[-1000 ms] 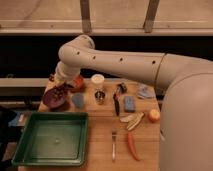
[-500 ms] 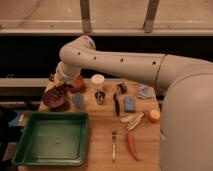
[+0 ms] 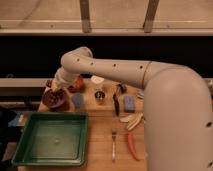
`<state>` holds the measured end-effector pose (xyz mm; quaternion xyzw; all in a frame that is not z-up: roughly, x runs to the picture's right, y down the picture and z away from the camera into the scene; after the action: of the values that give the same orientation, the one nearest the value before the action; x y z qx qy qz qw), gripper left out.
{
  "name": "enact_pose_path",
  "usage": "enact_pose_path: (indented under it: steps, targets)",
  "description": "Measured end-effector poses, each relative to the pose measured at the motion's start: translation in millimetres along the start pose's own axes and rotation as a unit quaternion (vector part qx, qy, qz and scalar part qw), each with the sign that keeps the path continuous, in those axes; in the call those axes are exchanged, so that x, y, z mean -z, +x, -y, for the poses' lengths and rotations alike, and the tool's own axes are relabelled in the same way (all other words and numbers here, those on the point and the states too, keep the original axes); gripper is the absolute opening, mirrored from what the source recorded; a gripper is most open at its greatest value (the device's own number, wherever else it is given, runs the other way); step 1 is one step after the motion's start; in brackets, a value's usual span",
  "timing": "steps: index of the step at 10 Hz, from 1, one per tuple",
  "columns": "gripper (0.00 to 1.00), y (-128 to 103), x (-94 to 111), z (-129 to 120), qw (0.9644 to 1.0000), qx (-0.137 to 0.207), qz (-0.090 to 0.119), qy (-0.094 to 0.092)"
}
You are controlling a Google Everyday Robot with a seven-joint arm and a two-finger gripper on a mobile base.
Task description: Place grapes in purple bowl
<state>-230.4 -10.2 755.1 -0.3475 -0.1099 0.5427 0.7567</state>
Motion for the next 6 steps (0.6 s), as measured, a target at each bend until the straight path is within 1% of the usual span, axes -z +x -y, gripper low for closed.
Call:
enact_pose_path:
  steps: [1, 2, 3, 5, 6]
  targets:
    - [0.00, -2.2, -9.7, -0.1, 1.0000, -0.004, -0.002, -0.008]
    - [0.00, -5.5, -15.2, 3.1, 0.9998, -0.009, 0.001, -0.015]
    - [0.00, -11.6, -18.7, 8.4, 0.9996, -0.016, 0.008, -0.021]
    - [0.00, -28.0, -29.6, 6.9, 0.9995, -0.012, 0.013, -0.027]
    - [0.00, -40.4, -37.1, 4.4, 0.9994, -0.008, 0.013, -0.031]
